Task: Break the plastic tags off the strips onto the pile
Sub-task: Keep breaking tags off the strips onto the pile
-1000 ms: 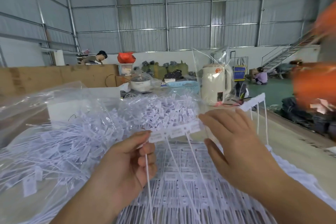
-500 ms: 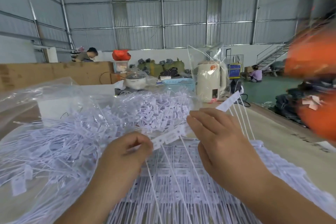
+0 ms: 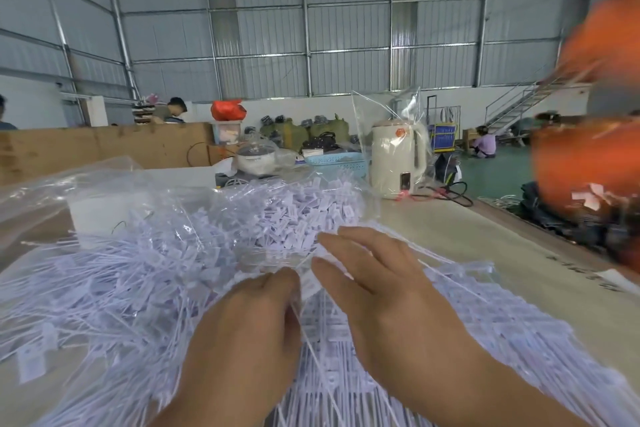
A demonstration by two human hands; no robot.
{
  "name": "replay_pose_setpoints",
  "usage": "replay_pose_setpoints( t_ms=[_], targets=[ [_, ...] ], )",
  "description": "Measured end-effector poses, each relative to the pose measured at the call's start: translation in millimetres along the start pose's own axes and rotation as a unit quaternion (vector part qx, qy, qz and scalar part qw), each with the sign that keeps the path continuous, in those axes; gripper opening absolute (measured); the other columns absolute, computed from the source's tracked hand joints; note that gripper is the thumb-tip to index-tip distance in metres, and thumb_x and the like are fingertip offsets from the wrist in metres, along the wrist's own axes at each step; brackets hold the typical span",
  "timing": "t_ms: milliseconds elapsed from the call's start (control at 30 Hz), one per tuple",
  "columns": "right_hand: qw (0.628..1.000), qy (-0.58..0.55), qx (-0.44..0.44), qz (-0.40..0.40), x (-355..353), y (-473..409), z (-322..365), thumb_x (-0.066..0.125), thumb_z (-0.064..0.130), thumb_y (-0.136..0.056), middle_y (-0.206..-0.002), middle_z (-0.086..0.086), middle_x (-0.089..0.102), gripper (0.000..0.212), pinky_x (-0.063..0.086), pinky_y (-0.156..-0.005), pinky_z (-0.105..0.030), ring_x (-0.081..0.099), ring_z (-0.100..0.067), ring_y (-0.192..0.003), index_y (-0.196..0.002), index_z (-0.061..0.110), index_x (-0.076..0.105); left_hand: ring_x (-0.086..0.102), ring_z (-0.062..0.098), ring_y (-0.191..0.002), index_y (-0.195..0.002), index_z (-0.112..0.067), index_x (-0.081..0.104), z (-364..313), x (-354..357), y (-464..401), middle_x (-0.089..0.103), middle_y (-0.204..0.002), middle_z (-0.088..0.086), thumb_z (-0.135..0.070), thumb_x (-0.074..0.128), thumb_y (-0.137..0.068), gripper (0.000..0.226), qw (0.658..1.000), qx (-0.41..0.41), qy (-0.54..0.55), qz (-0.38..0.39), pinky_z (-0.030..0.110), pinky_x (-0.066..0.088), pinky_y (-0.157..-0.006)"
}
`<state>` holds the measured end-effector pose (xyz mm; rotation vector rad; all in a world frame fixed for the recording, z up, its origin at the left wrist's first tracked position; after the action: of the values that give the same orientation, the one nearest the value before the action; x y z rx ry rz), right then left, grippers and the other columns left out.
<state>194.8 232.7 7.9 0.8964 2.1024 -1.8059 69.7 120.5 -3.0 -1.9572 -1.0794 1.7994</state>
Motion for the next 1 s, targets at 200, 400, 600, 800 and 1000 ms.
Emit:
replay_pose_setpoints(
  t_ms=[200, 400, 600, 800, 1000],
  targets=[
    [0.982, -0.151, 0.112, 0.001, -14.9, 8.1, -11.1, 0.037, 0.027, -0.097, -0.146, -0.004, 0.045, 0.052, 0.041, -0.103, -0.037, 0.043, -0.019, -0.130, -0.148, 0.014, 0.039, 0.056, 0.008, -0.054, -0.093, -0.036, 0.055, 8.8, -2.4, -2.2, 0.060, -0.064, -0.006, -0.051, 0.044, -0.092, 0.019, 0.951, -0.059, 0.290, -0.084, 0.039, 0.049, -0.056],
    [0.947, -0.085, 0.214, 0.223, -2.5, 15.8, -29.2, 0.038, 0.042, -0.100, -0.133, 0.014, 0.042, 0.047, 0.044, -0.085, -0.024, 0.050, -0.010, -0.112, -0.145, 0.032, 0.031, 0.056, 0.016, -0.056, -0.080, -0.030, 0.061, 11.4, 1.8, -3.4, 0.058, -0.061, -0.002, -0.046, 0.053, -0.087, 0.019, 0.887, -0.104, 0.433, -0.121, 0.047, 0.048, -0.056],
    [0.949, -0.063, 0.248, 0.187, -7.6, 10.3, -22.4, 0.034, 0.032, -0.099, -0.063, 0.004, 0.045, 0.019, 0.044, -0.054, -0.034, 0.049, -0.014, -0.056, -0.081, 0.027, 0.037, 0.060, 0.015, -0.056, -0.103, -0.051, 0.055, 21.0, 9.6, -2.2, 0.065, -0.070, -0.003, -0.047, 0.046, -0.095, 0.013, 0.921, -0.108, 0.369, -0.067, 0.036, 0.049, -0.055],
    [0.972, -0.018, 0.230, 0.033, -33.4, 0.1, -4.9, 0.058, 0.015, -0.080, -0.049, 0.007, 0.038, 0.020, 0.032, -0.033, -0.031, 0.040, -0.020, -0.038, -0.070, 0.028, 0.048, 0.066, -0.001, -0.072, -0.118, -0.076, 0.039, 29.0, 16.0, -1.1, 0.066, -0.085, -0.035, -0.030, 0.054, -0.097, 0.053, 0.958, -0.128, 0.234, 0.106, 0.011, 0.048, -0.065],
    [0.981, -0.037, 0.192, -0.009, -36.3, 5.0, -0.7, 0.063, 0.017, -0.073, -0.056, 0.006, 0.052, 0.025, 0.039, -0.030, -0.029, 0.049, -0.020, -0.038, -0.096, 0.014, 0.073, 0.057, 0.002, -0.047, -0.130, -0.065, 0.041, 35.7, 12.6, -2.4, 0.067, -0.073, -0.026, -0.029, 0.050, -0.097, 0.050, 0.968, -0.142, 0.133, 0.160, 0.020, 0.049, -0.056]
  ],
)
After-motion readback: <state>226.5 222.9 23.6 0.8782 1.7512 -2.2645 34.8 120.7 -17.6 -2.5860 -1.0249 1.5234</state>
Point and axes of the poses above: each hand's wrist, its own y-axis away from the middle knuckle, its own x-axis out of the palm, z = x × y, the point moved 1 cm from there along -y, towards the middle knuckle
